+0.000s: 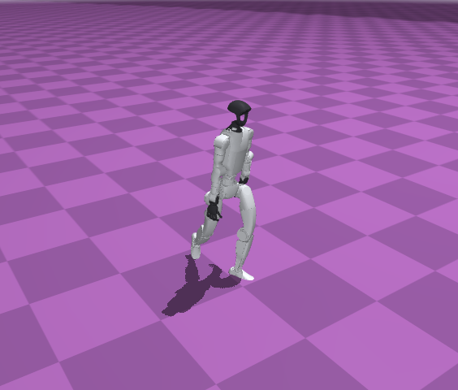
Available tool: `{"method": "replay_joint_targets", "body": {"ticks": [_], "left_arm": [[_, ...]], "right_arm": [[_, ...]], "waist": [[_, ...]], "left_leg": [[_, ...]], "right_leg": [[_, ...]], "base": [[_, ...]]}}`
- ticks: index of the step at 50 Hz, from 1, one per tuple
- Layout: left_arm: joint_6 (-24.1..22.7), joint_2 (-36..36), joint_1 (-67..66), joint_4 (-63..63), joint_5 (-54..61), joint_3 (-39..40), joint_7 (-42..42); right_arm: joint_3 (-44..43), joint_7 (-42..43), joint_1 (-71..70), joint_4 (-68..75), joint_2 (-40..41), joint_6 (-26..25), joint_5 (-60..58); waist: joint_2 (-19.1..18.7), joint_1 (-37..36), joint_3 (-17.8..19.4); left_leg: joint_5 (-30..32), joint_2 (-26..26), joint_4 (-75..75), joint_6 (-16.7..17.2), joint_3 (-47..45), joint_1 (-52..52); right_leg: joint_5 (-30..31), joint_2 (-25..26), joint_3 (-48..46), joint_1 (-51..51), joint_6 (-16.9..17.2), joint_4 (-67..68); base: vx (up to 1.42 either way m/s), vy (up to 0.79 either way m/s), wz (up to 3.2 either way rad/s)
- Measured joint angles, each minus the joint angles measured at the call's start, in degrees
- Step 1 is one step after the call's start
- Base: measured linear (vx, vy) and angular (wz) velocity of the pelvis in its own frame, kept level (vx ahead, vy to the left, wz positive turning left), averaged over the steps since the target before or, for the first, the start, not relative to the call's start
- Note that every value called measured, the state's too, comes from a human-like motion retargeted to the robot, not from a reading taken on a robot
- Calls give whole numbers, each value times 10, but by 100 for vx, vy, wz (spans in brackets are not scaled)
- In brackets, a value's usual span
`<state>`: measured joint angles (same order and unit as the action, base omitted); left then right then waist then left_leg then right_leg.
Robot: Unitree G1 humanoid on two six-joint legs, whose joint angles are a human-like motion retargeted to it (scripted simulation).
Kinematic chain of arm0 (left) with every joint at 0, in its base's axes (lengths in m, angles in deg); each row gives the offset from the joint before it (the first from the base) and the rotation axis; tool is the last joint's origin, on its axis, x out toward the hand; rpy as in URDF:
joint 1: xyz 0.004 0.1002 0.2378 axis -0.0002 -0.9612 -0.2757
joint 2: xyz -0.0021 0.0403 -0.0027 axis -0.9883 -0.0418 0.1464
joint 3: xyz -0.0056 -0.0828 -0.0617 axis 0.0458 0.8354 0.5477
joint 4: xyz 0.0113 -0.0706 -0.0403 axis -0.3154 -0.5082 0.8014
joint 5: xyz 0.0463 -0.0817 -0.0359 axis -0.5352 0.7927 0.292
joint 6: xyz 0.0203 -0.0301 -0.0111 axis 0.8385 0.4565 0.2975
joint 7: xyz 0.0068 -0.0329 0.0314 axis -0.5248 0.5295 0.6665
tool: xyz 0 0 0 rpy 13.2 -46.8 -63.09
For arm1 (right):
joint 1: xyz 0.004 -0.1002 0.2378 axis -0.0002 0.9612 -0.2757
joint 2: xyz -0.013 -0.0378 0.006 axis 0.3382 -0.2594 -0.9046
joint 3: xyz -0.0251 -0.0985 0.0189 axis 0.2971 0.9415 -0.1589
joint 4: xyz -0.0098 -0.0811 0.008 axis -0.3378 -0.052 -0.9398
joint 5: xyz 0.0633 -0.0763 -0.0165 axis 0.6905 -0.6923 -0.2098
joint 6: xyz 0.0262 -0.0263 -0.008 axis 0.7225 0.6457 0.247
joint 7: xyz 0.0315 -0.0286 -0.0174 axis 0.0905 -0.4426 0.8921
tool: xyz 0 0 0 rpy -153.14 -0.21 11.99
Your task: Walk run
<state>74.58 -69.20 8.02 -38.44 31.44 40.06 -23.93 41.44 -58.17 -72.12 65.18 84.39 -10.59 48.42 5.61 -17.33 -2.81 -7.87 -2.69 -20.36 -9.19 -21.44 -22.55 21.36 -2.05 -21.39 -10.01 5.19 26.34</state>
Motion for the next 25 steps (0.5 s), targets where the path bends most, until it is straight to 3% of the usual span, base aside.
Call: {"method": "replay_joint_targets", "body": {"ticks": [2,3,5,7,10,13,18,20,22,23,25], "left_arm": [[-3,-2,12,10,27,-5,3],[-5,-2,20,13,42,-4,7],[-9,-1,38,21,71,4,22],[-15,-4,59,26,92,3,30],[-25,-11,93,37,112,-10,30],[-37,-16,130,63,116,-23,20],[-70,-21,167,125,130,-55,12],[-95,-19,166,139,133,-62,24],[-106,-16,152,139,129,-61,36],[-105,-15,140,135,123,-58,40],[-96,-14,112,120,101,-43,39]], "right_arm": [[-1,6,10,-2,2,11,37],[-5,12,13,-7,5,18,40],[-15,27,19,-18,8,32,30],[-22,37,24,-24,8,37,28],[-36,19,31,-31,6,37,38],[-51,-19,36,-30,8,14,54],[-74,-28,36,-15,9,-12,58],[-71,-33,37,-11,6,-16,52],[-72,-38,32,-9,4,-22,42],[-71,-38,31,-9,3,-25,36],[-64,-39,29,-7,4,-27,30]], "waist": [[-15,4,5],[-18,13,8],[-21,48,12],[-22,83,10],[-18,124,9],[-7,153,12],[7,174,18],[6,172,14],[3,171,9],[3,175,5],[-2,193,3]], "left_leg": [[-13,-15,20,7,-6,45],[-24,-15,28,10,-12,67],[-30,0,67,15,-16,115],[-27,22,105,12,-9,147],[-33,47,134,16,11,178],[-48,73,155,23,33,215],[-79,101,179,46,66,287],[-88,101,174,68,69,312],[-74,101,164,87,68,326],[-55,104,156,98,72,335],[6,104,130,119,83,354]], "right_leg": [[-10,-29,-28,45,-32,121],[-52,-50,-33,78,-43,182],[-118,-82,-30,164,-50,275],[-152,-90,-36,231,-46,284],[-196,-98,-61,302,-46,227],[-222,-87,-63,361,-57,77],[-243,-43,11,439,-54,-166],[-245,-39,-13,451,-60,-180],[-220,-39,-32,452,-105,-144],[-199,-43,-47,448,-117,-128],[-189,-37,16,443,-117,-87]], "base": [[82,-3,-54],[92,-1,-48],[76,-1,-7],[77,0,45],[80,-2,67],[69,-11,73],[71,-17,56],[105,-25,11],[95,-21,-2],[99,-20,17],[96,-17,49]]}}
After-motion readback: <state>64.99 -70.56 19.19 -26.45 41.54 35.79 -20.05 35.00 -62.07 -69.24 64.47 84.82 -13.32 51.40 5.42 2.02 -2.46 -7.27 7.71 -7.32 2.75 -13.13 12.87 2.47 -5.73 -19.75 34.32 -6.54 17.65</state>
